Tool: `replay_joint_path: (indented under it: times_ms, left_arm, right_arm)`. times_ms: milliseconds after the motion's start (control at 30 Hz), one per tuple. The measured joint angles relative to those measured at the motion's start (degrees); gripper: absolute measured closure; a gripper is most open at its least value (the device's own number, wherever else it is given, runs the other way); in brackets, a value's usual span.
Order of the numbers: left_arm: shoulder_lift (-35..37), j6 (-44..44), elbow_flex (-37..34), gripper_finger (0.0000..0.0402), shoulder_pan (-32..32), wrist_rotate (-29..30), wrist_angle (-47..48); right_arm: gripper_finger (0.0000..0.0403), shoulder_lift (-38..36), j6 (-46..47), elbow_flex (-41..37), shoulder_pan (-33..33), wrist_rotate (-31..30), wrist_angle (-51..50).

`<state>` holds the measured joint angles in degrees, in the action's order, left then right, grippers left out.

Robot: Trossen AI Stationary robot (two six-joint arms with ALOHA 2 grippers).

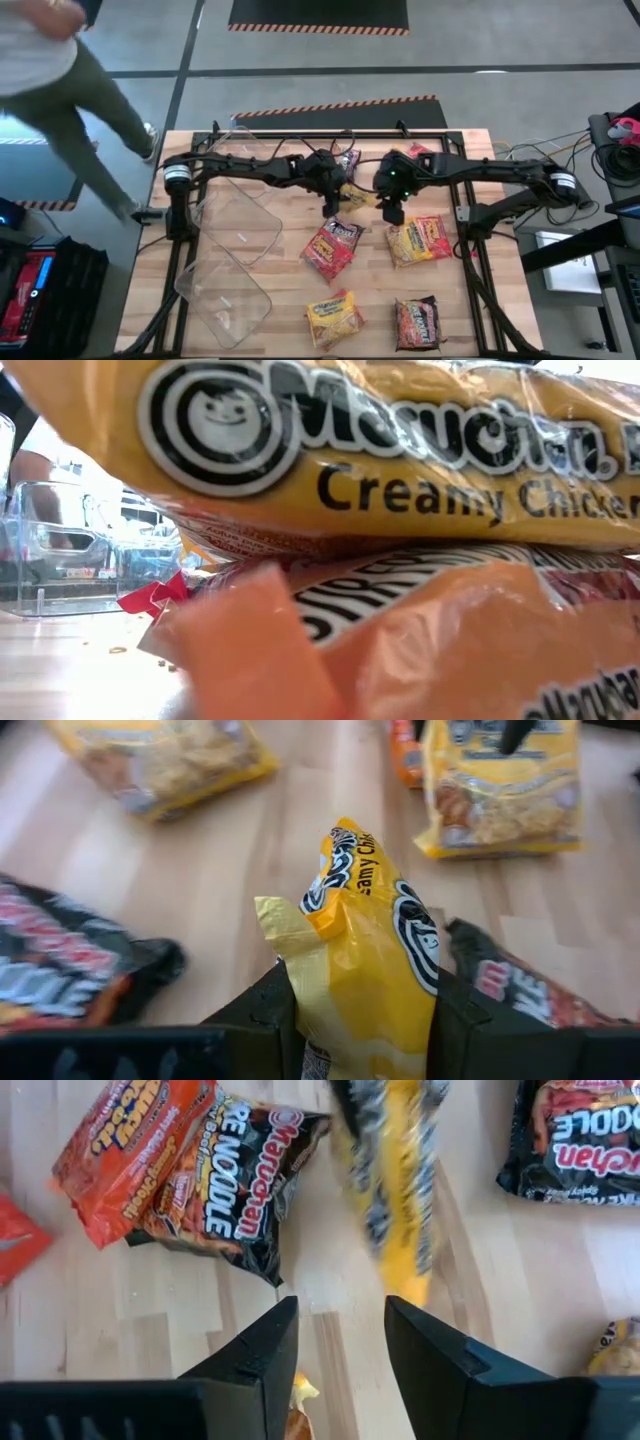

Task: Sort Maruchan noodles
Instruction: Put the yellow noodles pack into the top transparent bin

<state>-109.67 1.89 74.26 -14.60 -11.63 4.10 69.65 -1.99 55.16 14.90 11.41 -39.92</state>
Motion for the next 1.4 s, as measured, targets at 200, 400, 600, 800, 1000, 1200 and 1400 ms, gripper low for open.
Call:
replay_joint_path:
  times_ms: [200,400,600,800,1000,1200,1400]
  left_arm:
    - [4.33,0.33,0.00,0.0291,-1.76,1.46,1.19]
    - [12.15,0.85,-1.20,0.0291,-2.70,4.55,7.08]
    - [23.65,0.93,-7.49,0.0288,-2.90,17.01,7.76]
    - [35.48,-2.82,-18.00,0.0287,-3.64,29.88,4.30]
    - [46.20,-9.62,-28.69,0.0286,-5.52,39.87,2.50]
    - [54.34,-14.20,-36.55,0.0286,-8.37,44.23,2.25]
    - [59.25,-15.30,-41.74,0.0285,-11.10,44.78,1.93]
  right_arm:
    - [0.0262,-2.17,2.77,-4.50,0.01,-3.24,0.68]
    - [0.0260,-4.01,6.29,-10.19,0.00,-3.86,4.97]
    - [0.0266,-4.17,6.57,-12.12,-0.02,-3.99,6.66]
    - [0.0261,-4.17,6.48,-12.59,-0.02,-3.99,8.31]
    - [0.0260,-4.15,6.51,-12.59,-0.02,-3.99,8.92]
    - [0.0269,-4.15,6.48,-12.59,-0.02,-3.99,8.92]
    - [0.0273,-4.13,6.51,-12.59,-0.02,-3.99,8.94]
